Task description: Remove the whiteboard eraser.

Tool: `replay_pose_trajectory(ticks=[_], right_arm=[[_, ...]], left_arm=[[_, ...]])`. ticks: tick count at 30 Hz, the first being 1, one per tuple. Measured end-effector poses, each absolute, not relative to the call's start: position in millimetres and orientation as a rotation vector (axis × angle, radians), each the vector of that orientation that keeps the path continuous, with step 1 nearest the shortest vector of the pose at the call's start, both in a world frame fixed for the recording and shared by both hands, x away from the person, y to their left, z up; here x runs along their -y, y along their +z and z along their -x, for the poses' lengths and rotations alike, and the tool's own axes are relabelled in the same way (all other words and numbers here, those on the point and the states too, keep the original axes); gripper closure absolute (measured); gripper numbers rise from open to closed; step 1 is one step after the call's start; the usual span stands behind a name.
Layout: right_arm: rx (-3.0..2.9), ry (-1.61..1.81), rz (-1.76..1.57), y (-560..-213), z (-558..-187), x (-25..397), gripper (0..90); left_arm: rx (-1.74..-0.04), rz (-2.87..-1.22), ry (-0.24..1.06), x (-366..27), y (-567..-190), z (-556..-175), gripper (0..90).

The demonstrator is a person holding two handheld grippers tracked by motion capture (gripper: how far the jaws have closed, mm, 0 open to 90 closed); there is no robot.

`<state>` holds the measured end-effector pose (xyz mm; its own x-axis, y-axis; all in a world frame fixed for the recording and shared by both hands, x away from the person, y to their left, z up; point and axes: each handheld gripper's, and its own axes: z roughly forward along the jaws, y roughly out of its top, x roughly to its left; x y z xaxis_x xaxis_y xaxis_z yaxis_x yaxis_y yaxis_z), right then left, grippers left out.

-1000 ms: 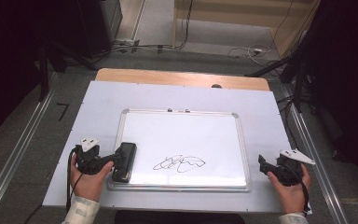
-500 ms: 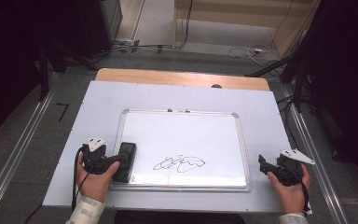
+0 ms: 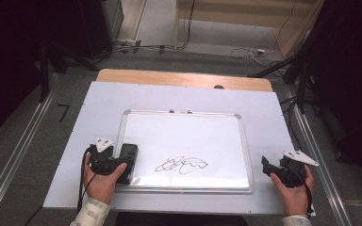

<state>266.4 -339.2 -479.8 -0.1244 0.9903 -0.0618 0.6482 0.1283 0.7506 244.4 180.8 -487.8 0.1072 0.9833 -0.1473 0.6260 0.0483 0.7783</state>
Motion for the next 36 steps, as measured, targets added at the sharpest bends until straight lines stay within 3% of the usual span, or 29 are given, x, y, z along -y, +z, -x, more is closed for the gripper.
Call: replay_pose_trajectory(ticks=[20,31,36], right_arm=[[-1.839,0.769,-1.577,-480.1,-266.5,338.6,19.6],[-1.840,0.770,-1.576,-480.2,-266.6,338.5,19.5],[-1.841,0.767,-1.576,-480.5,-266.8,338.7,19.5]], left_arm=[[-1.581,-1.714,0.626,-161.7,-492.2,-246.4,14.9],[-1.591,-1.735,0.647,-158.8,-494.1,-247.6,24.8],[-1.592,-1.746,0.643,-156.3,-495.7,-248.7,25.3]])
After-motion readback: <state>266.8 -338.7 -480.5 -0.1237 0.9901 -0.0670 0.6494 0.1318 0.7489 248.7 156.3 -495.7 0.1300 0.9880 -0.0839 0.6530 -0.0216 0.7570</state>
